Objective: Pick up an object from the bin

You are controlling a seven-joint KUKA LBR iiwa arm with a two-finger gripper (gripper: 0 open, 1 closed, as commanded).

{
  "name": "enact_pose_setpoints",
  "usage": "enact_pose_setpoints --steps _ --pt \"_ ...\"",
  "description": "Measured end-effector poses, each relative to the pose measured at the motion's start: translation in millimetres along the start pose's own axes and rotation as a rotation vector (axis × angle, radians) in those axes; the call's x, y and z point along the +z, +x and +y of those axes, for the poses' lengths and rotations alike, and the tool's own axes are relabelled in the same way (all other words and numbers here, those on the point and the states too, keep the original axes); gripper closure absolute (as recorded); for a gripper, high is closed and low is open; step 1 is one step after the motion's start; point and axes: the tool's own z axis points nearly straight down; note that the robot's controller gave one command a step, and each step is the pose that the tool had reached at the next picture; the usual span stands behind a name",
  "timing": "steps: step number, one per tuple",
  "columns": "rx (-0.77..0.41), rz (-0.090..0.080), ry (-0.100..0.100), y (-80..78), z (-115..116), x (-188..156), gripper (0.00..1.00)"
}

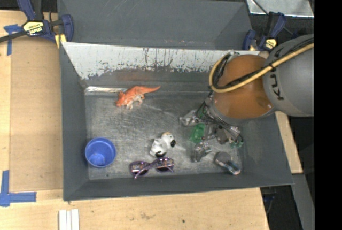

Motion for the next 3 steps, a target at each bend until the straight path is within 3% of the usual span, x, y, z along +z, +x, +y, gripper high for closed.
enact_pose_setpoints --steps 1,2,3 --pt "0.001 0.0 0.0 0.0 -0.1 0.0 0.0" --pt "-0.02 -0.006 -0.003 4.2 -27.4 0.0 0.0" --pt "-0.018 -0.013 0.004 -40.5 -30.9 -3.9 1.0"
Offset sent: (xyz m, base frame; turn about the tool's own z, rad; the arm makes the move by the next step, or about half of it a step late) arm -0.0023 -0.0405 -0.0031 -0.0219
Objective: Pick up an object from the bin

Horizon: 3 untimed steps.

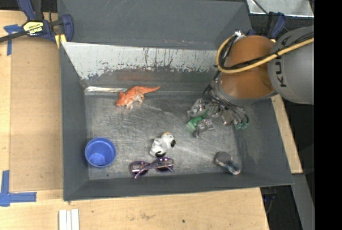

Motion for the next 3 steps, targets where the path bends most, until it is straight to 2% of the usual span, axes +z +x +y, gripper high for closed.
enact_pose_setpoints --steps 1,2,3 --pt "0.0 0.0 0.0 0.0 0.0 0.0 1.0" --pt "0.015 0.019 0.001 -25.0 10.0 0.7 1.0" --pt "0.007 0.021 -0.006 -23.6 11.3 -44.3 1.0"
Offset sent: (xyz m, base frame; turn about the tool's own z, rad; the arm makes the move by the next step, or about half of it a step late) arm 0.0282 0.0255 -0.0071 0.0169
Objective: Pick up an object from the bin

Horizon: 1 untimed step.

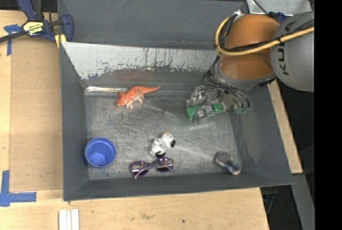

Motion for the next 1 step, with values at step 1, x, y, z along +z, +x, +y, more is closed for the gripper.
enact_pose_setpoints --steps 1 --pt "0.0 -0.018 0.005 -13.2 -12.2 -21.5 1.0"
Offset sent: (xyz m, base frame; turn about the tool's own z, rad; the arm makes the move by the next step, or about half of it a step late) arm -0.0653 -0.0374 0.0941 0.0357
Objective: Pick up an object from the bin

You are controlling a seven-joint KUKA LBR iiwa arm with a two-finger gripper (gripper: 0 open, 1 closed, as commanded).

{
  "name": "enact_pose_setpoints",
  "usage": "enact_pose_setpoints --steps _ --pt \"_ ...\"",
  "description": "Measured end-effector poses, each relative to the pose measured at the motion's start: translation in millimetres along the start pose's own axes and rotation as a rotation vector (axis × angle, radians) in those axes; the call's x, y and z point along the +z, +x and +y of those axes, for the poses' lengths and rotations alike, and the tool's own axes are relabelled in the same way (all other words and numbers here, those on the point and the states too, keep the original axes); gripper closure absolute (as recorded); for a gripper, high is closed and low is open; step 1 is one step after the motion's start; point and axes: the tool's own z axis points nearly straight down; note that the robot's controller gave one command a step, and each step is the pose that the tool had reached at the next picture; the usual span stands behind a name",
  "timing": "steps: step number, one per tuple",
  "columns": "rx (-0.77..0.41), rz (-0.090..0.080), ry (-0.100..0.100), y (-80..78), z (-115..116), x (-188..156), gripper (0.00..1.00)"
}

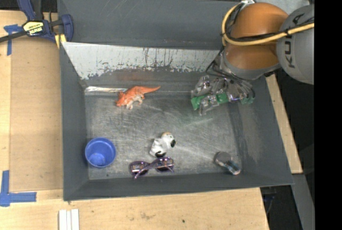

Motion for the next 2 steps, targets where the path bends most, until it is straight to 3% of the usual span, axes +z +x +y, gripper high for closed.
enact_pose_setpoints --steps 1,2 --pt "0.012 0.029 -0.009 32.5 -3.8 1.3 1.0" --pt "0.013 0.017 -0.002 21.8 25.8 -67.1 1.0"
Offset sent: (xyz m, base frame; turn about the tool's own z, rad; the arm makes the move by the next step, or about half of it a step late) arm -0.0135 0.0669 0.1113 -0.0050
